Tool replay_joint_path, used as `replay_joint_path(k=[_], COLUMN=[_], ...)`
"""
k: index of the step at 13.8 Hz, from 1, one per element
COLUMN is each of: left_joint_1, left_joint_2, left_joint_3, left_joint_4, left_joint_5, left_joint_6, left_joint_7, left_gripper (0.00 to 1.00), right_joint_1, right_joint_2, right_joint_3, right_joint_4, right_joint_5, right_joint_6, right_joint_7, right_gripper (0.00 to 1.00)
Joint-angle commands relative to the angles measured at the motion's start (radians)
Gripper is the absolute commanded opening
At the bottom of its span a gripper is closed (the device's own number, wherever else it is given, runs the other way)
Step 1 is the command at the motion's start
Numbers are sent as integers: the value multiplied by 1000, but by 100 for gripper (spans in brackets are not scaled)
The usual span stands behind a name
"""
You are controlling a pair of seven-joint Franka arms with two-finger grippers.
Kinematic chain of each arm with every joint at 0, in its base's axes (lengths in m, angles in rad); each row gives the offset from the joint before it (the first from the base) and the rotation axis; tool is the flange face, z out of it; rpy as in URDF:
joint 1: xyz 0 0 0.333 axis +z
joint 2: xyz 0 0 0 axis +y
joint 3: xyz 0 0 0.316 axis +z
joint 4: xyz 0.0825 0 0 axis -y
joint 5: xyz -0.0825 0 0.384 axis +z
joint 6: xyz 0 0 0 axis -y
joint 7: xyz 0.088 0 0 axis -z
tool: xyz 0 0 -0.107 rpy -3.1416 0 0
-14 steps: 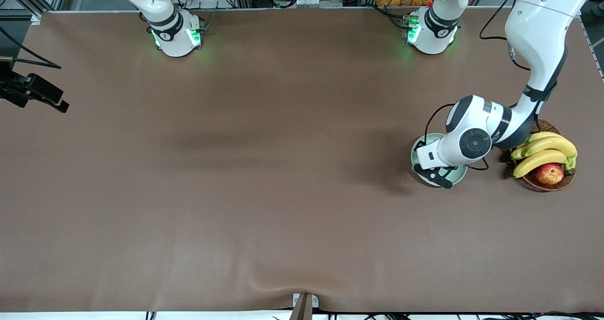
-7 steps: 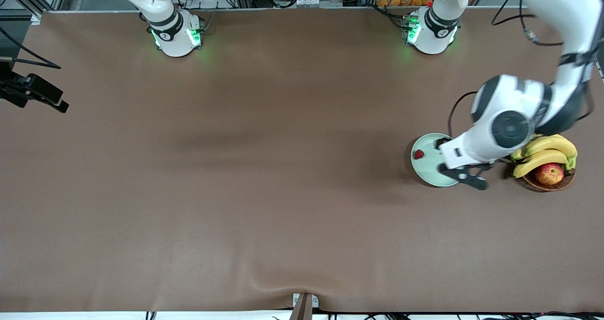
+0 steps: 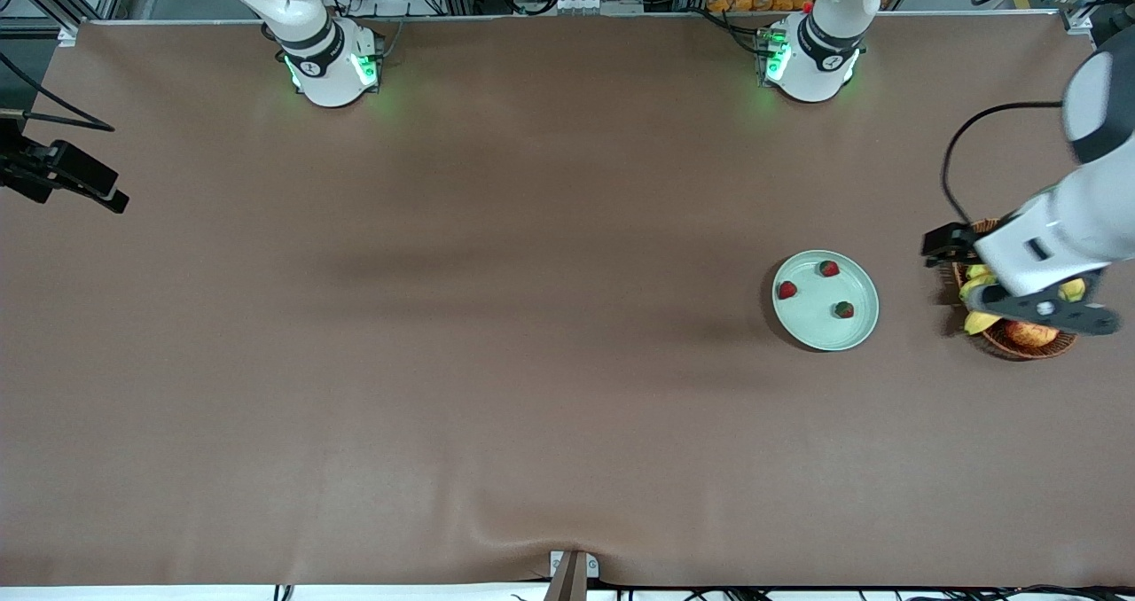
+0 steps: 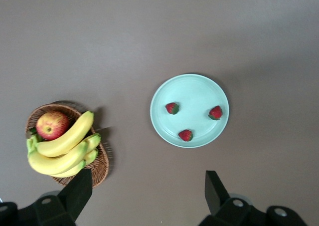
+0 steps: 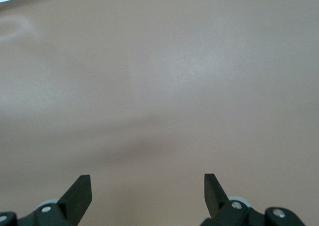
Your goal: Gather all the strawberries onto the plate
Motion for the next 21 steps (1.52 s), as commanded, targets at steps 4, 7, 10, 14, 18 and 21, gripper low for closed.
replay_joint_path(k=[4,7,10,14,18,21], left_joint_1=[2,-62,-201,-229,-239,-285], left_joint_2=[-127,-190,-265,-298,-377,-425], left_joint_3=[-1,115,323,356,356,385], left_joint_4=[61,52,-25,-63,-180,-226], left_joint_5=[-38,-61,-196,-204,-204,-206], left_joint_6=[6,11,-9,-12,-5,-12], left_joint_7=[-133,-124,-118,-124,-141,-145], left_gripper=[100,100,100,100,100,100], right_joint_1=[10,9,7,7,7,7], right_joint_2=[11,11,11,11,11,11], right_joint_3=[-8,-8,-8,-8,-8,-8], right_joint_4=[21,23,21,21,21,20], right_joint_5=[-16,-16,-16,-16,-16,-16], right_joint_6=[-12,-12,-12,-12,-12,-12], right_joint_7=[-7,-7,-8,-8,-8,-8], right_gripper=[100,100,100,100,100,100])
